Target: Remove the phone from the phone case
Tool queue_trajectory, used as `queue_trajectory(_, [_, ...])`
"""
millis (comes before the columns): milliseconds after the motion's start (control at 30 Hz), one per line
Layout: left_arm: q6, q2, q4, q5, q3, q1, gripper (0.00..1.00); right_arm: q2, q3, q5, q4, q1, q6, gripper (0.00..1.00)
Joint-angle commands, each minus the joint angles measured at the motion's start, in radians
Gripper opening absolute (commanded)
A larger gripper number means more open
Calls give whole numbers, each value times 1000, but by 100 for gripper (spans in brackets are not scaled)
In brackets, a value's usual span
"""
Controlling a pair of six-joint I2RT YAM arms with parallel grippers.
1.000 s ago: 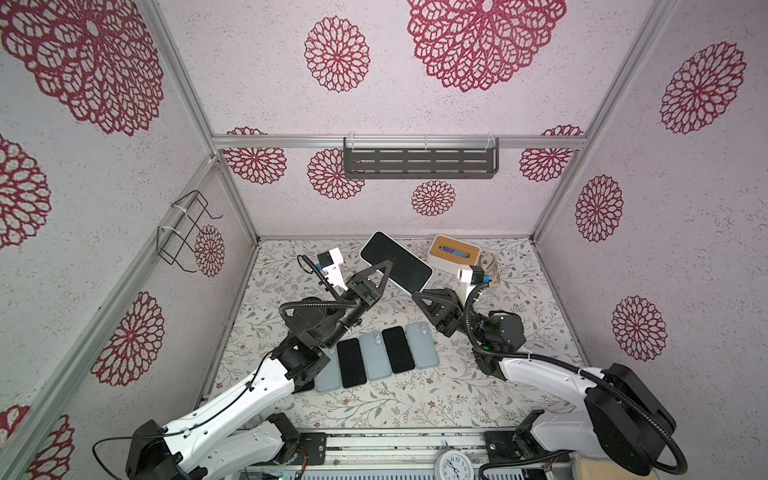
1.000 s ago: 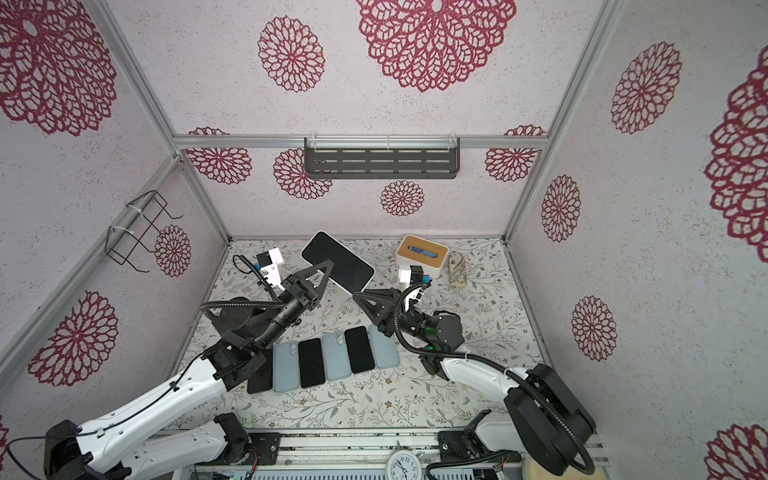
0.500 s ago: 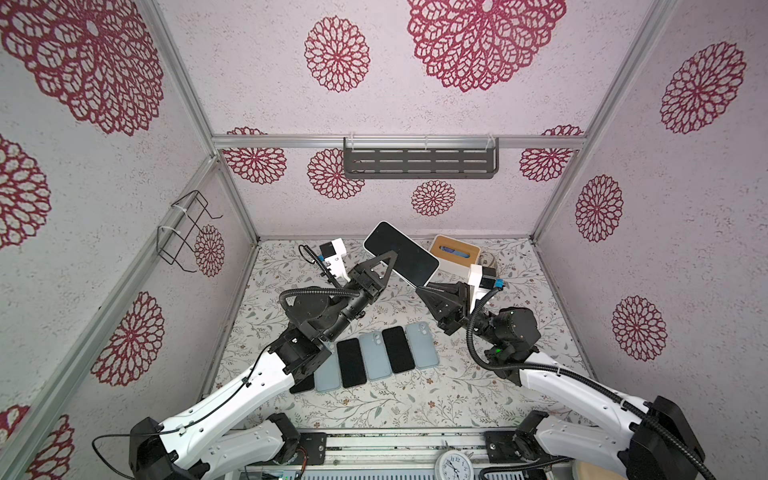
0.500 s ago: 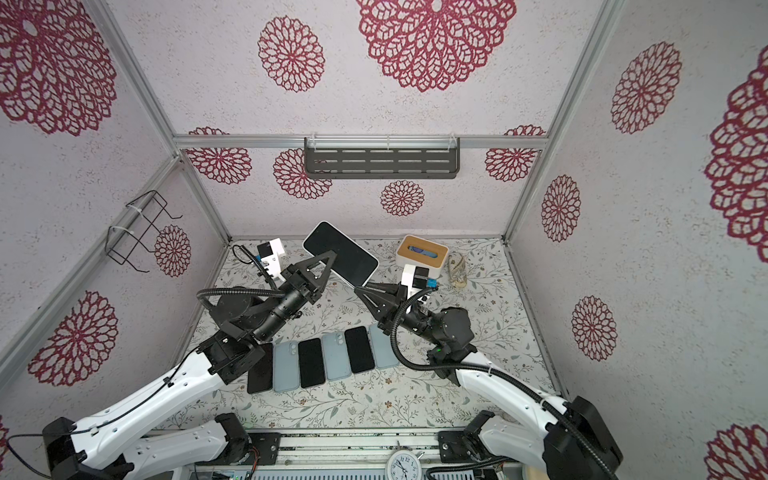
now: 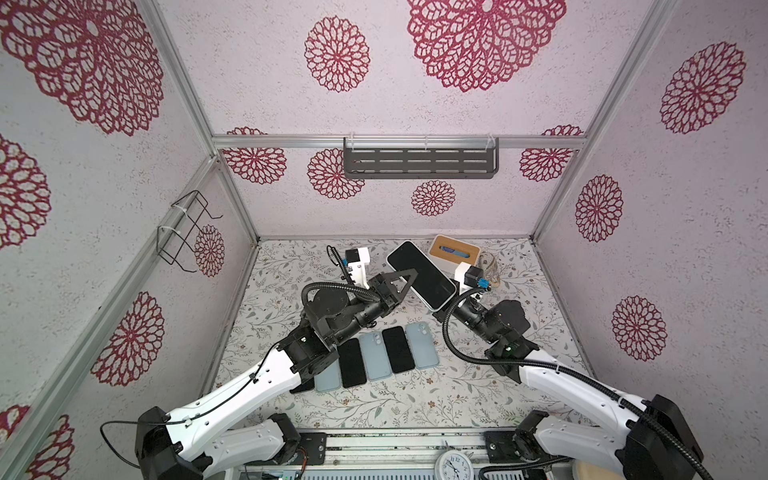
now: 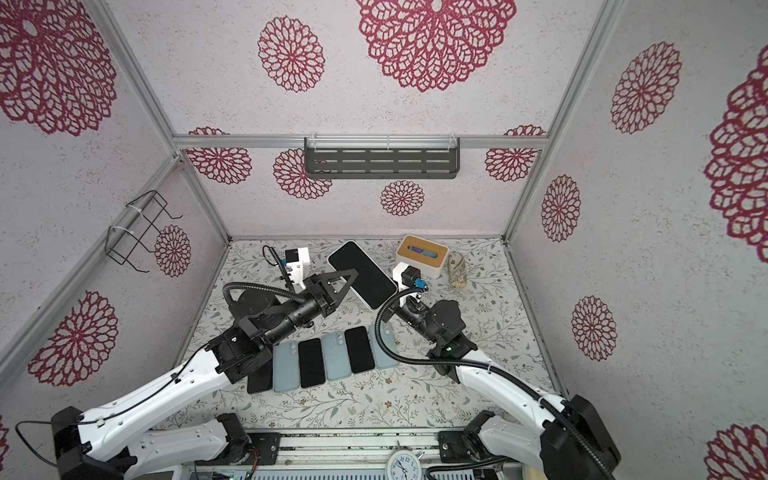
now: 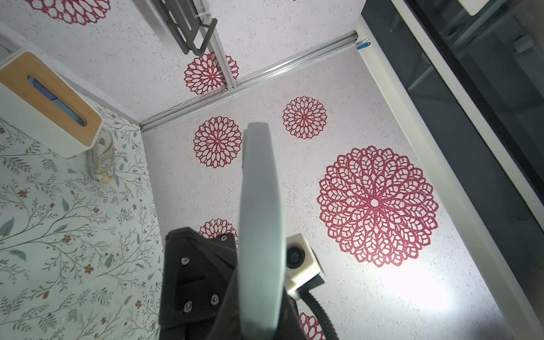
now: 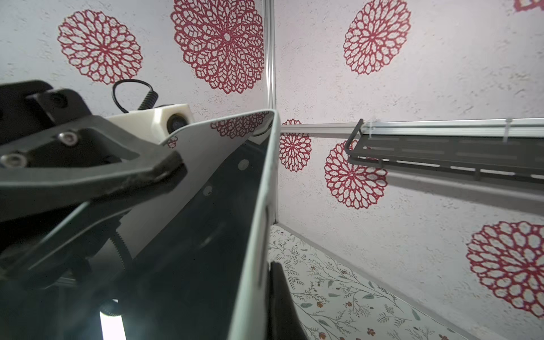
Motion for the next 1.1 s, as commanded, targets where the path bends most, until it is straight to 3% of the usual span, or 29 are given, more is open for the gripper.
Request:
queue_trajectory(0, [-1,-32,34,26,33,41,0,-64,-48,-4,97,-8,-15,0])
queue_trajectory(33, [-5,-40,32,42,33,62,0,-84,-75,-17,110,-10,-10,0])
queue_trajectory(167, [26,-72,-45,117,67,143,0,-173,-148,-56,61,-39,27,24])
queue_trajectory(300, [112,-76,-172,337,154,275,0,-248,-169,-179,-25,-84,89,50])
queue_trajectory(400, [328,-14,-396,612,326,360,0,-293,-139,-304,-153,-87,72,57])
queue_trajectory(467, [593,38,-680,706,472,351,0,-313,-122,-370,-224,-87,51,60])
queue_trajectory(567, [838,86,-960,716,603,344,0,-324,-94,-426,-334,-84,14,60])
queue_trajectory(700, [1020,116,-1111,736,677,341,0,-311,-70,-440,-427,-58,-39,60])
queue_trajectory(767, [1106,138,-1209,677,716,335,0,-306,-51,-435,-467,-26,-73,60])
queue_trajectory(1067, [1227,161,-1214,662,674,280,0,-216,57,-450,-624,70,-179,59])
